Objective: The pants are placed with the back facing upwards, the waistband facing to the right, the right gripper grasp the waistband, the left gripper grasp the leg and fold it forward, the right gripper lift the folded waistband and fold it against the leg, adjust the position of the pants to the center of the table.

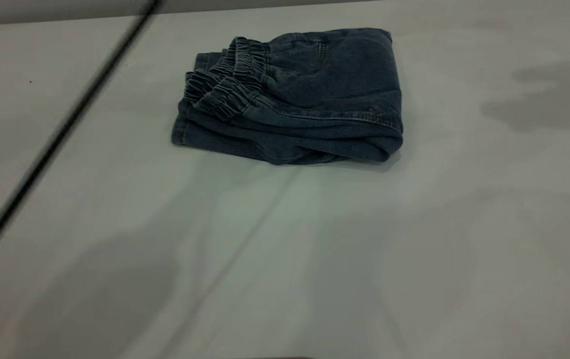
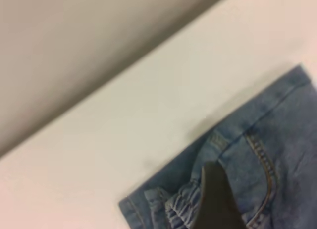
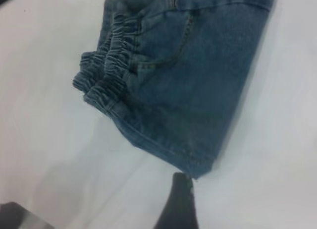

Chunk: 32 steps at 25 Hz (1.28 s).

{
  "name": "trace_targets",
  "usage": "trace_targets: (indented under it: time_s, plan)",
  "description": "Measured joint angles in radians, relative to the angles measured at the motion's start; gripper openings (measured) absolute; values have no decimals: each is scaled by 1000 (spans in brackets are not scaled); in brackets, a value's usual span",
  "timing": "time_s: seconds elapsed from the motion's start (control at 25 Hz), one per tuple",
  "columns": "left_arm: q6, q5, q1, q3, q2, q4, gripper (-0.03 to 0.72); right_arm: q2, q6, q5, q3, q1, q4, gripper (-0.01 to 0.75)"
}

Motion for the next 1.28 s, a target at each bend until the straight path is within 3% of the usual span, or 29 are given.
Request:
trace_targets:
  time_s: [0.16,0.32,0.84,1.28]
  plan:
    - [0,0,0,3,-93,0,442,-152,59,14,0,0,-46,569]
    - [-7,0,0,103,-213,-1,442,-299,97,23,22,0,-61,569]
    - [-44,0,0,911,-727,-5,442,-790,120,42,335,0,-65,569]
    - [-44,0,0,1353,-1070,-24,442,-1182,119,51,529,0,-65,569]
